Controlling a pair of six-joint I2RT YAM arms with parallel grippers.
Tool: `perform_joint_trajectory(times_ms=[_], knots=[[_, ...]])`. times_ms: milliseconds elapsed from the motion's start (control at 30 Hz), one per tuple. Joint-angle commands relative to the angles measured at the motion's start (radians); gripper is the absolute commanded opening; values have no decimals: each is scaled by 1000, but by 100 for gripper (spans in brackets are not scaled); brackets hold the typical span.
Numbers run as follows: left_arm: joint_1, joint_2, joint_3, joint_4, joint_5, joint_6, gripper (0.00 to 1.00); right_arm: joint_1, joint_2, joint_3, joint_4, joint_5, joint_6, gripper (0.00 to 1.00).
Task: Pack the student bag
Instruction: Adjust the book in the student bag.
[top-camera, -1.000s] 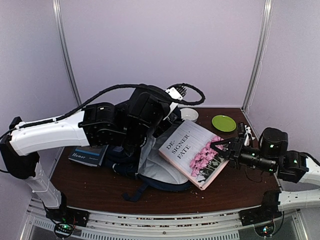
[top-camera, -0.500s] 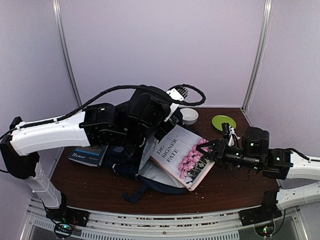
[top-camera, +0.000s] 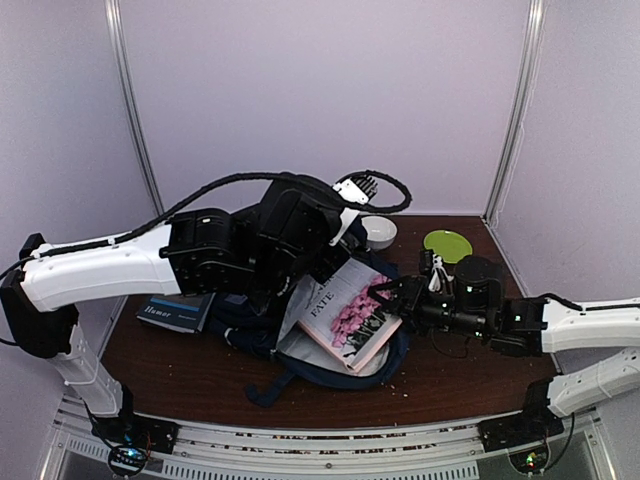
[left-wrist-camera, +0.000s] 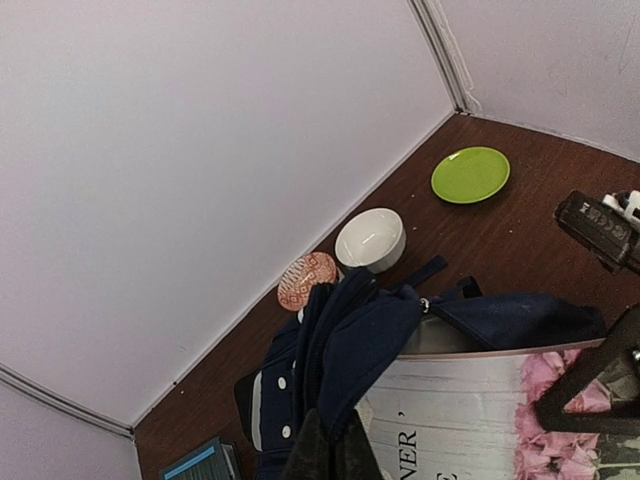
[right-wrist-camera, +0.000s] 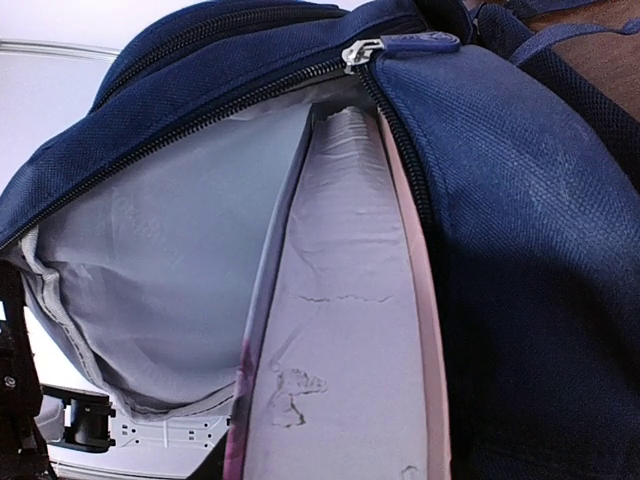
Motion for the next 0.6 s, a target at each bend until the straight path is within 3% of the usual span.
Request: perform_joint_trajectory(times_ms=[0,267,567], knots=[[4,-74,-3,141,22,-35,0,-6,33,23,144,-12,32,20],[-1,-99,-9,150,89,-47,0,-15,239,133,146,-60,58,20],[-28,-140,0,153,191,-96,0,-27,472,240,339,-76,85,20]])
